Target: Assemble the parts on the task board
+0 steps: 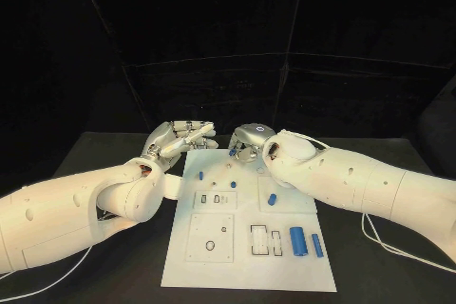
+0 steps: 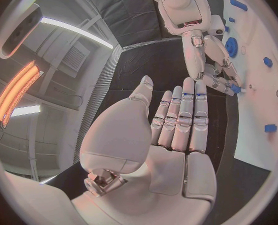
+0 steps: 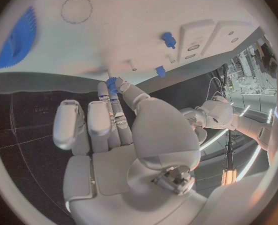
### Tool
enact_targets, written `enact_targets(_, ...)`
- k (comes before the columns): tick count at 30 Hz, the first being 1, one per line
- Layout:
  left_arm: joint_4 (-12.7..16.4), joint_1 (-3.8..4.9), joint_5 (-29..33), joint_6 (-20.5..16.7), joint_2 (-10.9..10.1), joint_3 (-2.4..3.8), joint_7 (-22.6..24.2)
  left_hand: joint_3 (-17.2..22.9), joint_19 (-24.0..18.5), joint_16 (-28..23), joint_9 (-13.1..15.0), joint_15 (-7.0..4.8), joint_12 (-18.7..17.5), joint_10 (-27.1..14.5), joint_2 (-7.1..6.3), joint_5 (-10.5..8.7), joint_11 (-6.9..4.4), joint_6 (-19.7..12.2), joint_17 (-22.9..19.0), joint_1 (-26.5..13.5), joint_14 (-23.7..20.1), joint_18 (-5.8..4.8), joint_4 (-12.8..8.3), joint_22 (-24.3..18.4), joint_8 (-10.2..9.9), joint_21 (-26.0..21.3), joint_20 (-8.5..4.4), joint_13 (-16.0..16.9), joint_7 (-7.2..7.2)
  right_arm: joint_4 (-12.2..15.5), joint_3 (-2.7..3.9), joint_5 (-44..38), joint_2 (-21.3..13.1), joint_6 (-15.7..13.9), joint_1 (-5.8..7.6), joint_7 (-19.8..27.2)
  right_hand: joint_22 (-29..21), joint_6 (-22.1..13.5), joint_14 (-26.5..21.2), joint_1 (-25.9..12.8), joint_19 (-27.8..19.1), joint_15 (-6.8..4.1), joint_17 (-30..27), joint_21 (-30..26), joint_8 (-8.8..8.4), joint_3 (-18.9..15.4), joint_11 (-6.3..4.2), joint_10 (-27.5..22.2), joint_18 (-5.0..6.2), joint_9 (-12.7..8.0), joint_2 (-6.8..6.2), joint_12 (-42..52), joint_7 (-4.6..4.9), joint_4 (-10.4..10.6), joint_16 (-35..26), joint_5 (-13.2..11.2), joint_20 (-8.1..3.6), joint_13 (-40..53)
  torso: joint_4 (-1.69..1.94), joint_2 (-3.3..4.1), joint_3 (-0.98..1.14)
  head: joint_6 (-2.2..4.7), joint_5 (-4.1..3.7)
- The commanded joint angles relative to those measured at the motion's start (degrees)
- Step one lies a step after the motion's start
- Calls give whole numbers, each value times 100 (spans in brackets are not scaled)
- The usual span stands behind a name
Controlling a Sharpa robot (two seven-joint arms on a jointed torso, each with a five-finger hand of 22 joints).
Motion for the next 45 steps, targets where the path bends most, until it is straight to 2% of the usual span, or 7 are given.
enact_targets(1,17,21,-35,38,-1,4,-1,-11,7,-32,-7,32,-29,-4,19,26,40,-26,5,-37,-3,73,-38,-4,-22,-20,19,-6,33,-36,4,-46,24,128,14,7,6,-40,75,-19,10,19,-8,23,-12,-2,3,-39,-73,1,-19,-36,10,35,32,7,44,-7,-5,10,-3,-12,11)
enact_targets(8,27,40,-35,51,-4,4,4,-9,6,-36,-7,33,-31,-4,21,26,40,-25,7,-33,-5,73,-43,-7,-23,-24,20,-6,33,-97,4,-60,56,212,13,-9,2,-43,73,-23,6,21,-14,22,-12,4,5,-44,-72,1,-26,-35,11,46,31,-3,46,-7,-6,25,-5,-25,22)
enact_targets(20,22,55,-35,77,8,4,6,-9,6,-36,-7,33,-31,-4,21,26,40,-25,7,-33,-5,73,-43,-7,-23,-24,20,-6,33,-252,4,-150,171,267,13,-185,-286,-203,-20,-79,-221,63,-319,-102,-34,72,55,-214,-12,-11,-181,-43,59,203,-120,-61,83,-17,-5,25,-7,-59,27)
enact_targets(28,22,62,-35,91,4,4,-2,-9,6,-36,-7,33,-31,-4,21,26,40,-25,7,-33,-5,73,-43,-7,-23,-24,20,-6,33,-281,4,-155,211,171,13,-197,-832,-726,-159,-93,-630,184,-759,-368,-41,-8,205,-717,95,-25,-408,-27,201,399,-368,-139,192,-37,-9,24,-7,-62,38)
enact_targets(35,9,70,-35,99,-3,4,-10,-9,6,-36,-7,33,-31,-4,21,26,40,-25,7,-33,-5,73,-43,-7,-23,-24,20,-6,33,-231,4,-121,157,161,14,-206,-1038,-1084,-205,-3,-756,224,-986,-492,-45,-199,253,-995,135,-20,-482,0,236,524,-496,-159,239,-39,-16,23,-4,-69,39)
enact_targets(41,0,72,-35,117,-14,4,-16,-9,7,-38,-7,33,-32,-3,22,26,40,-25,7,-32,-5,73,-44,-8,-23,-25,21,-6,33,131,5,-68,-191,-26,13,-251,-1045,-1069,-193,18,-745,227,-996,-504,-18,-293,253,-956,135,-3,-494,62,249,588,-495,-112,244,-24,-17,23,2,-56,29)
enact_targets(45,-4,72,-35,124,-37,3,-16,-8,8,-45,-5,34,-37,0,28,26,41,-24,12,-28,-5,74,-53,-13,-25,-32,22,-4,33,616,5,201,-682,-247,13,-327,-839,-891,-120,2,-572,175,-823,-411,47,-392,175,-484,97,27,-506,339,217,711,-379,-53,217,68,-35,16,-2,-43,32)
